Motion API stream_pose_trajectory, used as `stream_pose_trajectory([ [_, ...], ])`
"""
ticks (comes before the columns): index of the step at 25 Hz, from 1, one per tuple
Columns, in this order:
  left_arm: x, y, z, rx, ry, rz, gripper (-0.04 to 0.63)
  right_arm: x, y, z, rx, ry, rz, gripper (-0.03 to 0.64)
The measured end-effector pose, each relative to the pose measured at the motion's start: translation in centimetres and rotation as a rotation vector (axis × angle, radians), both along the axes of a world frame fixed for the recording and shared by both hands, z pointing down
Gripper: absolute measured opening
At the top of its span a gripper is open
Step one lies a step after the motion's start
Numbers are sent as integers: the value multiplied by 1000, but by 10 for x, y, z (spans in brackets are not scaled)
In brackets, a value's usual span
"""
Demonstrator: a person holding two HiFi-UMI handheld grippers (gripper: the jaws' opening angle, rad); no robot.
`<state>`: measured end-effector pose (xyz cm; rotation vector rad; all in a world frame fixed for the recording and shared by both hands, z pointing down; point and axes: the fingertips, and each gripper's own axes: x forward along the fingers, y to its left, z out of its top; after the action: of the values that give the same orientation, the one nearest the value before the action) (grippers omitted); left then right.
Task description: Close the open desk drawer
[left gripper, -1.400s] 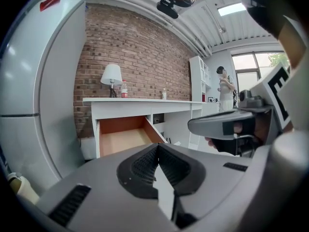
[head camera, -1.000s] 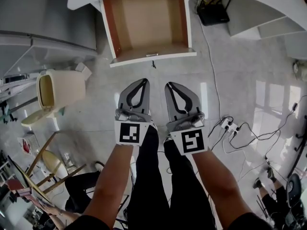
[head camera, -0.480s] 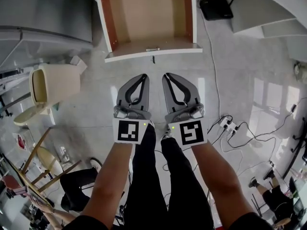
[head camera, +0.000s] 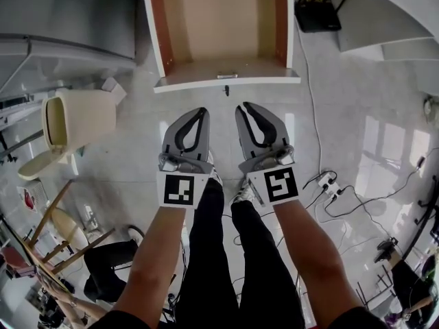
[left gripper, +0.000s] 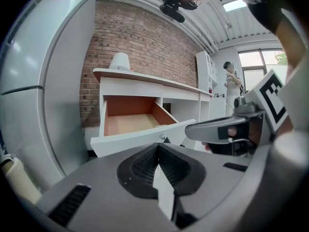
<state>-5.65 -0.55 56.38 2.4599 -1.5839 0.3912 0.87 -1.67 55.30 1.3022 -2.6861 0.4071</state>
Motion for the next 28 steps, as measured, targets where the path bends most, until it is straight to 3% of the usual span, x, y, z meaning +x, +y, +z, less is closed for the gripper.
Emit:
stream_pose_trajectory([
  [16, -1, -12, -4, -3, 52, -23, 8, 13, -39, 76, -413, -459, 167, 106],
  [22, -1, -14, -5, -12, 67, -13, 8, 11, -53, 94, -491, -573, 199, 149],
  [28, 3, -15, -3, -19, 82, -1, 8, 9, -62, 97, -499, -658, 188, 160],
])
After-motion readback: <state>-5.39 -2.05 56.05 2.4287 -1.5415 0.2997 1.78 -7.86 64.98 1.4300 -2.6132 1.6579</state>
